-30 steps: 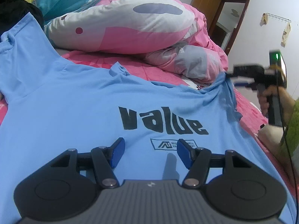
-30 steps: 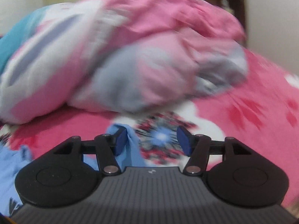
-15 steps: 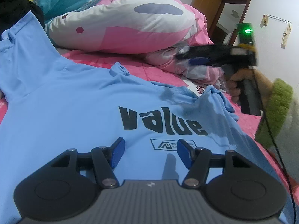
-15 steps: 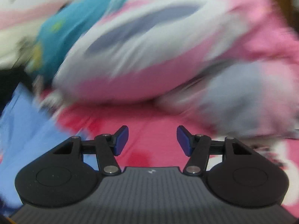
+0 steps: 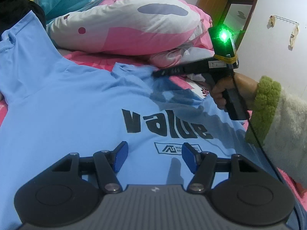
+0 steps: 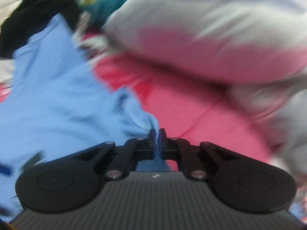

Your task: Fold clothes

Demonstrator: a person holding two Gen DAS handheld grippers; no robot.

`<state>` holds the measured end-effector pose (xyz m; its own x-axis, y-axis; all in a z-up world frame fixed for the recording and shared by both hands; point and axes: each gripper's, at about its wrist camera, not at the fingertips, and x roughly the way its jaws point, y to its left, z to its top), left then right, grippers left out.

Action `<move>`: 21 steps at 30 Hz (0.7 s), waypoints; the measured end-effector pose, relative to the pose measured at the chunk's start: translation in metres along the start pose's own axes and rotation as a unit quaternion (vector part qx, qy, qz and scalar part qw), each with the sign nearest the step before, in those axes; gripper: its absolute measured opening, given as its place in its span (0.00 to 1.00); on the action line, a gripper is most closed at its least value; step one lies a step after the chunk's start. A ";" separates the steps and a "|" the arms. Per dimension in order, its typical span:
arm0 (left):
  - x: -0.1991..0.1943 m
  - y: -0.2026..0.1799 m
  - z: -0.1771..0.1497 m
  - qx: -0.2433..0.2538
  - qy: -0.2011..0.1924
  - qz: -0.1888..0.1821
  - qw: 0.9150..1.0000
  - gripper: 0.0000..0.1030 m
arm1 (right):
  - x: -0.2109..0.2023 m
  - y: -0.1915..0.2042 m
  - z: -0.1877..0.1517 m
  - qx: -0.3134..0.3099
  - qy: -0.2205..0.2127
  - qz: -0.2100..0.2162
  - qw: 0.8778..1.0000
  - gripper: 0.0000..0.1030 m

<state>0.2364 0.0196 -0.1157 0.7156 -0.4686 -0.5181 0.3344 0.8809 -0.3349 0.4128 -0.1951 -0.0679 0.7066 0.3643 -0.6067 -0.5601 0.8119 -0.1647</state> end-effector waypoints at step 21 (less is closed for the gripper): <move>0.000 0.000 0.000 0.000 0.000 0.000 1.000 0.62 | 0.021 -0.029 0.022 0.216 0.030 0.075 0.973 0.53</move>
<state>0.2360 0.0198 -0.1158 0.7154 -0.4686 -0.5182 0.3343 0.8809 -0.3350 0.4532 -0.2008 -0.0585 0.5981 0.4764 -0.6445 -0.4112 0.8727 0.2634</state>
